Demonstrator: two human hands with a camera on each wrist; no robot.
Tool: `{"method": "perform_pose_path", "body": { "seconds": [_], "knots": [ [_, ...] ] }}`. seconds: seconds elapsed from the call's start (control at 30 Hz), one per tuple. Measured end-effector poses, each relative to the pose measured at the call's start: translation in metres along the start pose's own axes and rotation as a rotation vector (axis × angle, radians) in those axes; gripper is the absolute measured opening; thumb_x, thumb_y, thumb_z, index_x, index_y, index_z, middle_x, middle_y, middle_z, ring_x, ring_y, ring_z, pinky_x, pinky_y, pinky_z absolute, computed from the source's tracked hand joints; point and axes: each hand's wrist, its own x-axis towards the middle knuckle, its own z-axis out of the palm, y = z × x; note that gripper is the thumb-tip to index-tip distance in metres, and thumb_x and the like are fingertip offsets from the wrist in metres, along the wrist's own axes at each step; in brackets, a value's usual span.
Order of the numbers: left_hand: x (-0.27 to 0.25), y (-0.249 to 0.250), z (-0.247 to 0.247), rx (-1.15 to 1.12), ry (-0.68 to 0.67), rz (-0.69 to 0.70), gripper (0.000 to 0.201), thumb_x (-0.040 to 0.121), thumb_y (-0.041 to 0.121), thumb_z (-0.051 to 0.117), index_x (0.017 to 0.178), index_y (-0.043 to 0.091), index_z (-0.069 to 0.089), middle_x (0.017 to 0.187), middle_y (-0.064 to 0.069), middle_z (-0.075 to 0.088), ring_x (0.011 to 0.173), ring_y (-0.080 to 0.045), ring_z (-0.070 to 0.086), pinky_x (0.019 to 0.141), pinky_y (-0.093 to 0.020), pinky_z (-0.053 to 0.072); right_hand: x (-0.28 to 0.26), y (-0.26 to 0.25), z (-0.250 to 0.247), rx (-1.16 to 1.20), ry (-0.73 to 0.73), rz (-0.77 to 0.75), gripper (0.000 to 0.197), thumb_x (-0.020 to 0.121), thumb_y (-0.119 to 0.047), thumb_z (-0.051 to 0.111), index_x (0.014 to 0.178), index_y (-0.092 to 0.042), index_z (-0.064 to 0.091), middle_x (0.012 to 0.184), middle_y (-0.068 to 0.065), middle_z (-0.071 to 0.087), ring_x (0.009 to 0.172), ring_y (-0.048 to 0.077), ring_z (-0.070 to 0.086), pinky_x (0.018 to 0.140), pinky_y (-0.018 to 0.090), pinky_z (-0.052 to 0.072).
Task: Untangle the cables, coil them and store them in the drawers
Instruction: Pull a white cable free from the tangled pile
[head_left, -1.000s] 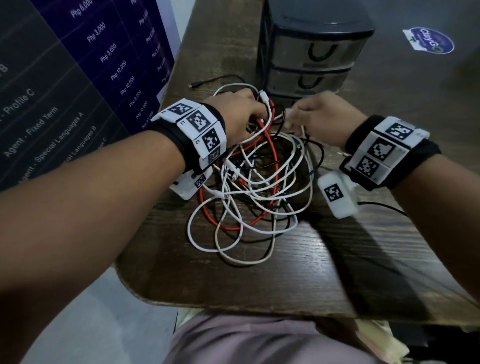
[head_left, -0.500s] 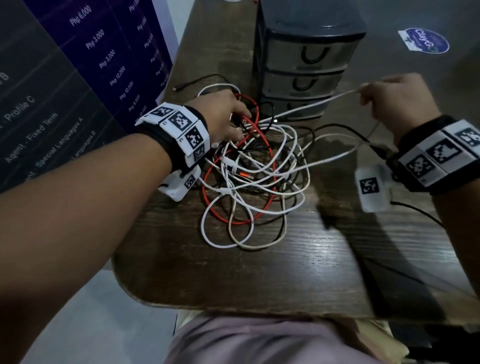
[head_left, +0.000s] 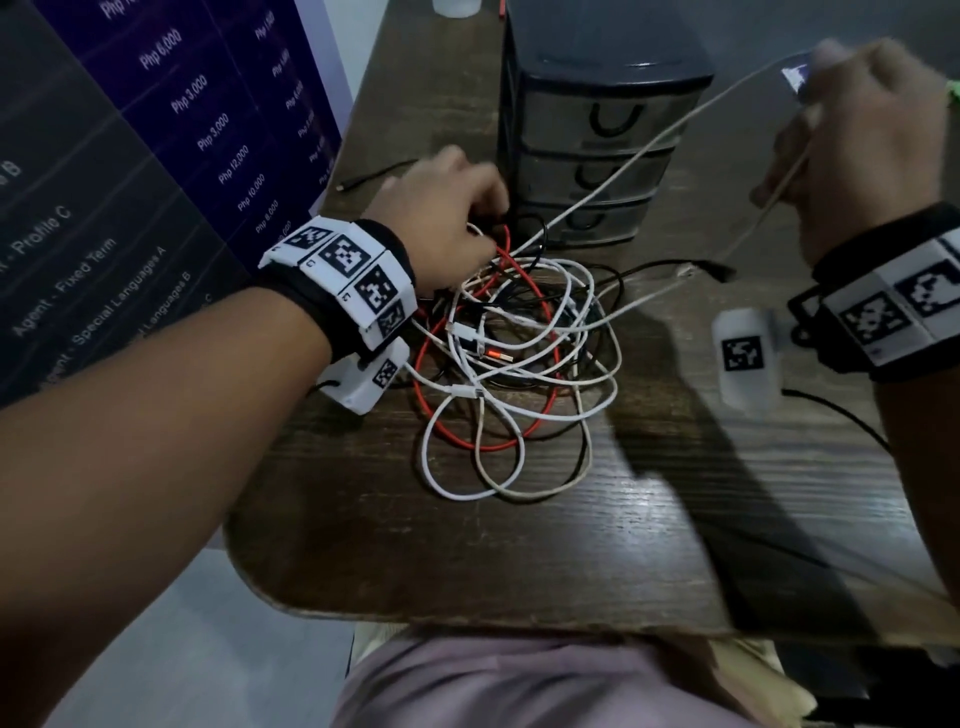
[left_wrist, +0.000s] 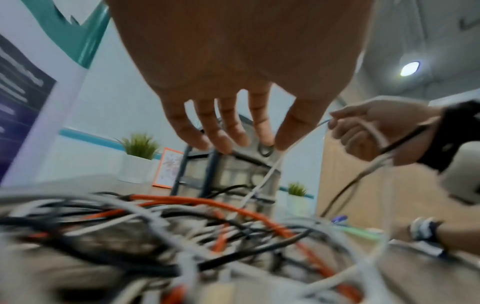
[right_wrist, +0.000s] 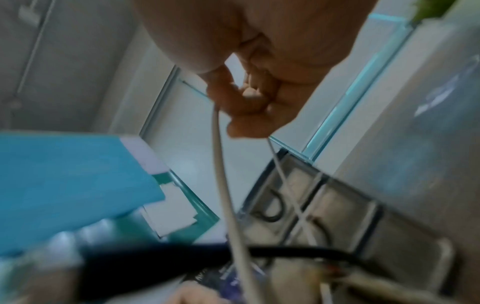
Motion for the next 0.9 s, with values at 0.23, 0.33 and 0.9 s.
{"method": "perform_pose_path", "body": {
  "seconds": [0.23, 0.33, 0.9],
  "knots": [
    [-0.019, 0.061, -0.004, -0.345, -0.155, 0.263, 0.037, 0.087, 0.039, 0.07, 0.12, 0.023, 0.062, 0.101, 0.016, 0.063, 0.094, -0.002, 0.059, 0.086, -0.012, 0.042, -0.024, -0.036, 0.024, 0.278, -0.33, 0.094, 0.058, 0.105, -0.021, 0.032, 0.049, -0.022, 0.051, 0.045, -0.011, 0.046, 0.055, 0.009, 0.044, 0.072, 0.028, 0.051],
    [-0.012, 0.059, 0.003, -0.299, -0.177, 0.257, 0.022, 0.094, 0.026, 0.063, 0.114, 0.021, 0.067, 0.09, 0.017, 0.064, 0.083, 0.003, 0.06, 0.086, -0.015, 0.045, -0.026, -0.047, 0.028, 0.279, -0.315, 0.077, 0.063, 0.105, -0.015, 0.025, 0.052, -0.02, 0.059, 0.047, -0.011, 0.054, 0.054, 0.008, 0.057, 0.078, 0.032, 0.056],
    [-0.016, 0.059, -0.021, -0.445, -0.012, 0.262, 0.029, 0.104, 0.016, 0.04, 0.08, 0.016, 0.056, 0.067, 0.001, 0.06, 0.056, -0.007, 0.057, 0.06, -0.026, 0.049, -0.045, -0.056, 0.039, -0.651, -0.613, -0.609, 0.03, 0.089, -0.05, 0.064, 0.1, -0.022, 0.066, 0.088, -0.012, 0.065, 0.082, -0.002, 0.062, 0.075, 0.013, 0.046]
  ]
}}
